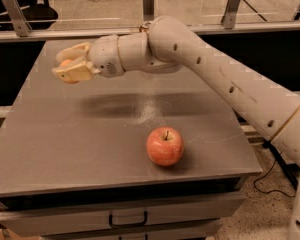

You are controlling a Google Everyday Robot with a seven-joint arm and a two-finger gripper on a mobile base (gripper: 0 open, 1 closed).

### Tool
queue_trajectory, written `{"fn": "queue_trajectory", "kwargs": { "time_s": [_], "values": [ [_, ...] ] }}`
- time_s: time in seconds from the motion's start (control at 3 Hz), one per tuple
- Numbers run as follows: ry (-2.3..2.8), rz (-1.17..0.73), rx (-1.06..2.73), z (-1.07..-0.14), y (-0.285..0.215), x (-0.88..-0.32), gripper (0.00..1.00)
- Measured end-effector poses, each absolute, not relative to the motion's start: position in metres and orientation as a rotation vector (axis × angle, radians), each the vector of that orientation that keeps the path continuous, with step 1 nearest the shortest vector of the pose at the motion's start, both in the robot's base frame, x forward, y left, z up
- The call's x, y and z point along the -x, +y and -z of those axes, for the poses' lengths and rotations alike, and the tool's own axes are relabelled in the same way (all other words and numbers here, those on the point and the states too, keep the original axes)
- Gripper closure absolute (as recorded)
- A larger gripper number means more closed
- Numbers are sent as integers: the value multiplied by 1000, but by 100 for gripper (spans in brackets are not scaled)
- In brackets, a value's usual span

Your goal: Pick orange

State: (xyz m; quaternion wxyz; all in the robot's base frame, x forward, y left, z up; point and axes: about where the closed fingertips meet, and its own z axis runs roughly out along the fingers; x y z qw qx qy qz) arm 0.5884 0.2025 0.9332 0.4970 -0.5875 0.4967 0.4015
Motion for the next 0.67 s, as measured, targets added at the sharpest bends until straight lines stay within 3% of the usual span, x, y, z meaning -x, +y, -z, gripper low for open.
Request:
{"fn": "queue_trajectory", "kwargs": {
  "time_s": [0.67],
  "values": [
    [1045,-1123,1161,-974,130,-596,100]
  ]
}}
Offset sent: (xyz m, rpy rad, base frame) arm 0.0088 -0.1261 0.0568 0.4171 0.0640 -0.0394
